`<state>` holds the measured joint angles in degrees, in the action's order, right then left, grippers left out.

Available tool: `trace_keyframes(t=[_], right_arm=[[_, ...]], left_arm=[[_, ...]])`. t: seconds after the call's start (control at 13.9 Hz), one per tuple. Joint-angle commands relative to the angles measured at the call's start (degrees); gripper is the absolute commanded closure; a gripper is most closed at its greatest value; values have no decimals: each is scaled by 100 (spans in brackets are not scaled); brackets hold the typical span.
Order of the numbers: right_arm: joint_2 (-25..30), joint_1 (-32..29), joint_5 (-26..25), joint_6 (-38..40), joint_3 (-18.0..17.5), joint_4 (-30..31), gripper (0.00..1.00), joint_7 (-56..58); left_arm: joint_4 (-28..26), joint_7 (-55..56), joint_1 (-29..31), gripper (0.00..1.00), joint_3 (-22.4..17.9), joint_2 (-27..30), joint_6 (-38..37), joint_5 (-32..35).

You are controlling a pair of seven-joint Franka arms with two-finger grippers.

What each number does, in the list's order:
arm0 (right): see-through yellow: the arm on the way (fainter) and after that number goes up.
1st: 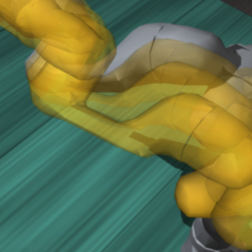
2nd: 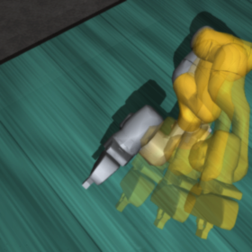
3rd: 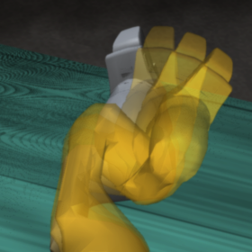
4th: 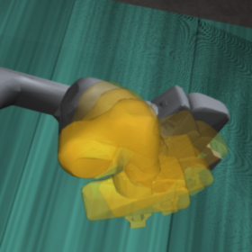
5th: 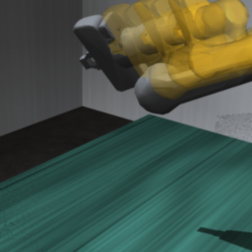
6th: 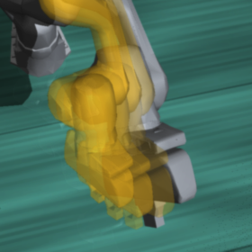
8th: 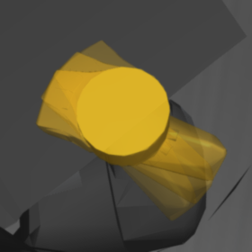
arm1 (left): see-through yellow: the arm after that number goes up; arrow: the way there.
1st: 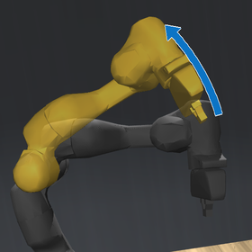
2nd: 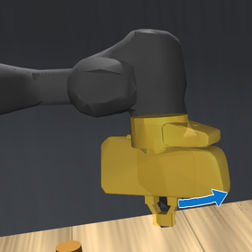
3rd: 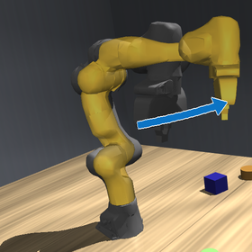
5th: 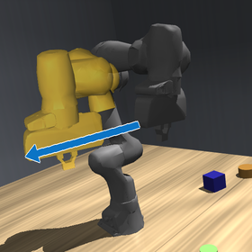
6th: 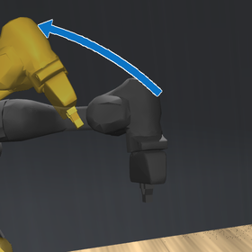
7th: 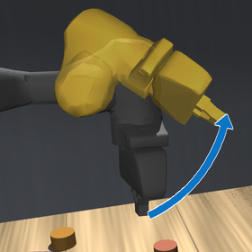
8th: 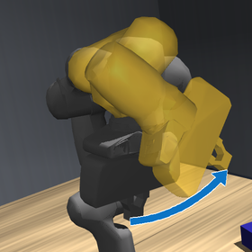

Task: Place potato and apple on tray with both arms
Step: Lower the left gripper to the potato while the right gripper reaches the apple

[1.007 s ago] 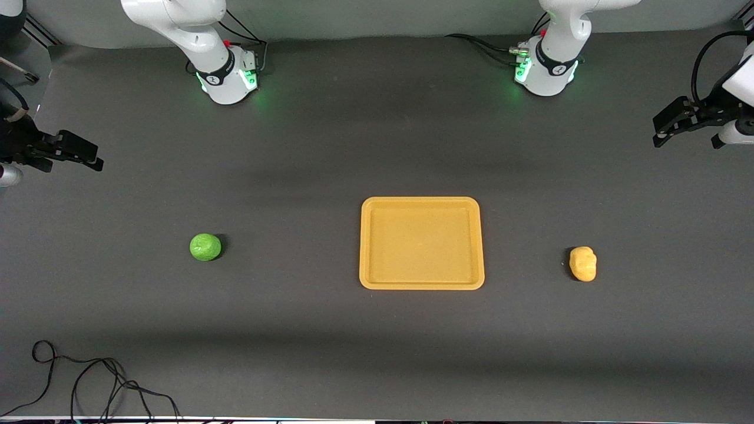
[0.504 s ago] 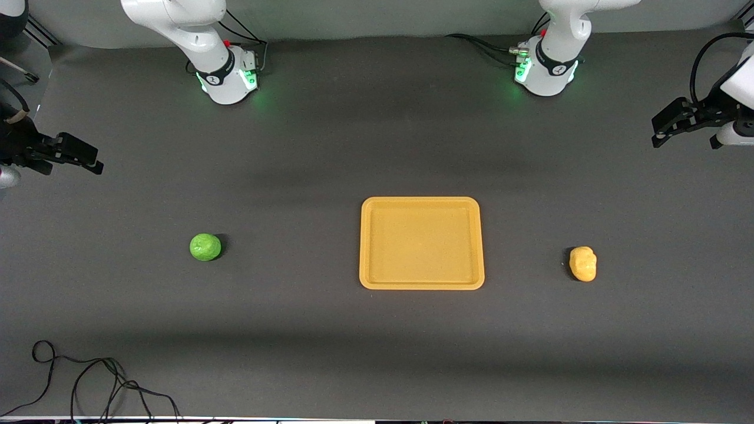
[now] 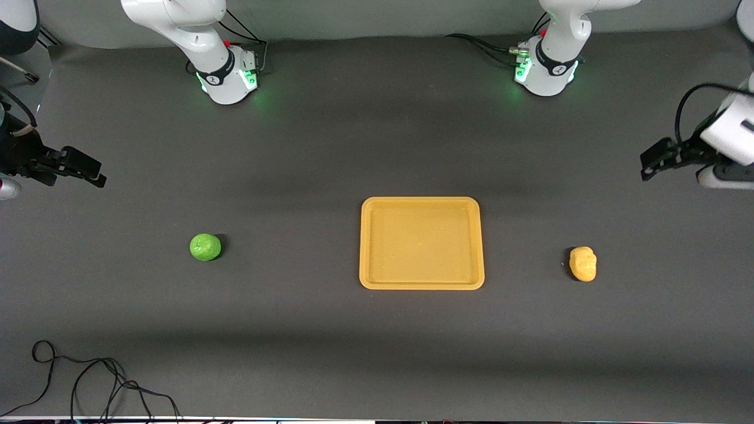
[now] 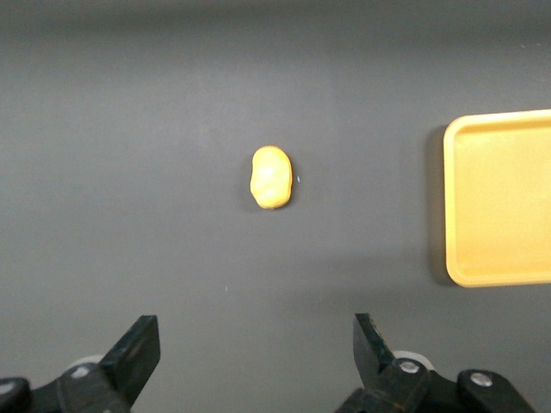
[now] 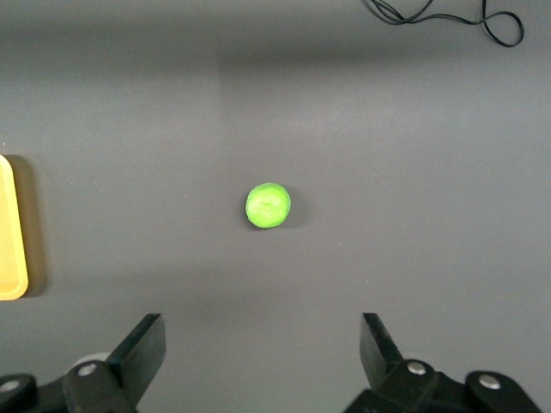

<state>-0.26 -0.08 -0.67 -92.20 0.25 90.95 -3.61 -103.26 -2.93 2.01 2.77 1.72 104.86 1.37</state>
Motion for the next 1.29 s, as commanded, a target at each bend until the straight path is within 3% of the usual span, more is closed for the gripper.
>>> trace_keyframes(t=[0.0,0.14,0.43,0.58,0.86,1.22], right_arm=[[-53,-19,6,-88,-42,89,0,177],[-53,-10,-3,-123,-34,151,0,133],[26,-1,-3,-1079,-25,1055,0,133],[-193,-10,41,-1387,-25,1327,0,89],[-431,78,76,-2879,-25,2591,0,63],[-1141,165,76,-4382,-25,3428,0,-60]], left_arm=[[43,-58,62,0,13,-740,604,39],[-36,-93,62,0,13,-1172,1078,135],[-72,-120,159,0,13,-1823,1756,232],[-168,-138,159,0,13,-2095,2081,232],[-528,-138,142,0,13,-2833,3284,232],[-582,-146,115,0,13,-3301,3700,241]])
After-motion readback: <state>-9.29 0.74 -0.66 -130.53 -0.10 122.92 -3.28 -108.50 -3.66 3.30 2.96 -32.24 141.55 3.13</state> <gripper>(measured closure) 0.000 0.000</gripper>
